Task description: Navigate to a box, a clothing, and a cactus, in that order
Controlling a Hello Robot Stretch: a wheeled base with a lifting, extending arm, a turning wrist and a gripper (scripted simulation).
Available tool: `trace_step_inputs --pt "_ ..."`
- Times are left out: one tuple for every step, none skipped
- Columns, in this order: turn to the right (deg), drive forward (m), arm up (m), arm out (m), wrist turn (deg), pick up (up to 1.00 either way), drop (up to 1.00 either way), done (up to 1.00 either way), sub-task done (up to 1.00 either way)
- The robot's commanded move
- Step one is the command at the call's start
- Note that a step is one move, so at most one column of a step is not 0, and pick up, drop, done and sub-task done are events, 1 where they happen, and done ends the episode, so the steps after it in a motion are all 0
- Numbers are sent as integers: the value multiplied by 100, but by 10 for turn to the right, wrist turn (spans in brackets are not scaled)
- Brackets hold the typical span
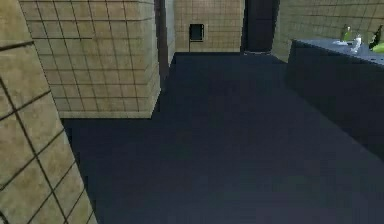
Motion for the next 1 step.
trace_step_inputs --pt "0 100 0 0 0 0 0 0 0"
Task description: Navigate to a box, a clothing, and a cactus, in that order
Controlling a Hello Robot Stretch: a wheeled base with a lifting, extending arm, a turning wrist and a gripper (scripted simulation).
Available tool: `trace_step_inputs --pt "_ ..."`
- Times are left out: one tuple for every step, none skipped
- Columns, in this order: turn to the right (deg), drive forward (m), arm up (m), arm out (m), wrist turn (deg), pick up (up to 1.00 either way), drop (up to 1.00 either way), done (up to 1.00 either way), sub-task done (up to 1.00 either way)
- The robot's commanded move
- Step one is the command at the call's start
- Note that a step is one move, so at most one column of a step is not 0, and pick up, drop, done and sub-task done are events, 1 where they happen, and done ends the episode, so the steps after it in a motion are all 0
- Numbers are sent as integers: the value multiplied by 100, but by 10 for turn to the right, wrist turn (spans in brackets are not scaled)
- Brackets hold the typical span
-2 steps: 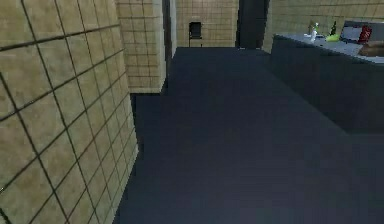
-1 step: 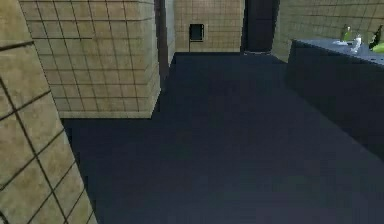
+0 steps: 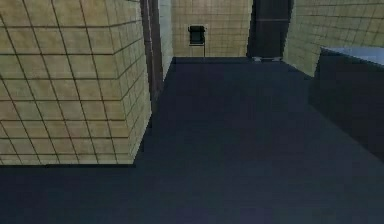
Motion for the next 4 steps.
trace_step_inputs --pt "0 100 0 0 0 0 0 0 0" --pt "0 100 0 0 0 0 0 0 0" --pt "0 100 0 0 0 0 0 0 0" --pt "-120 0 0 0 0 0 0 0 0"
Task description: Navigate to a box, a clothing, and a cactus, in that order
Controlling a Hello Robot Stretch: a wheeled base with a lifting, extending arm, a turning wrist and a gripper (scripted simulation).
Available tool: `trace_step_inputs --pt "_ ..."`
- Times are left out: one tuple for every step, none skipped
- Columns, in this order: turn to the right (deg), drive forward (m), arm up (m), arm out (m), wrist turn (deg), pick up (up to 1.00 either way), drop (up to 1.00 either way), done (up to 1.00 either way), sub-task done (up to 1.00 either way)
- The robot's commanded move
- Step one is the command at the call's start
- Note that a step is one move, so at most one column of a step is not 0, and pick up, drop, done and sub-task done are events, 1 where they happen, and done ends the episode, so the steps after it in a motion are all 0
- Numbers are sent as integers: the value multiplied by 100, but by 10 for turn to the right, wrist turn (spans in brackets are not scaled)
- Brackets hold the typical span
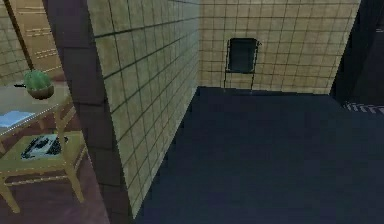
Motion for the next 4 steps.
trace_step_inputs --pt "-30 0 0 0 0 0 0 0 0" --pt "0 20 0 0 0 0 0 0 0" --pt "-450 0 0 0 0 0 0 0 0" --pt "-240 0 0 0 0 0 0 0 0"
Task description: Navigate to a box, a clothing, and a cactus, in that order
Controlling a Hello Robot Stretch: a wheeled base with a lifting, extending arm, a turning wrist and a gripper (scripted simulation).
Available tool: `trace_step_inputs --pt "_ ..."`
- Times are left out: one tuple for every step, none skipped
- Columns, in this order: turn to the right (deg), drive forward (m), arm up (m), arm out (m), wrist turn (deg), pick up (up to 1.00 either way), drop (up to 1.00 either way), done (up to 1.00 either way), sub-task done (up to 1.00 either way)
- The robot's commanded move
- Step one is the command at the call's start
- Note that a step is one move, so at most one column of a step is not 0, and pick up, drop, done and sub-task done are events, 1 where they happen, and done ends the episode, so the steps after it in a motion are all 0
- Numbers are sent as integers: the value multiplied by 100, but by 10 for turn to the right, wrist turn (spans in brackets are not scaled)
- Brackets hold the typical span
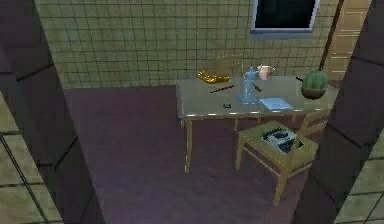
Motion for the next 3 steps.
trace_step_inputs --pt "0 30 0 0 0 0 0 0 0" --pt "-60 0 0 0 0 0 0 0 0" --pt "0 45 0 0 0 0 0 0 0"
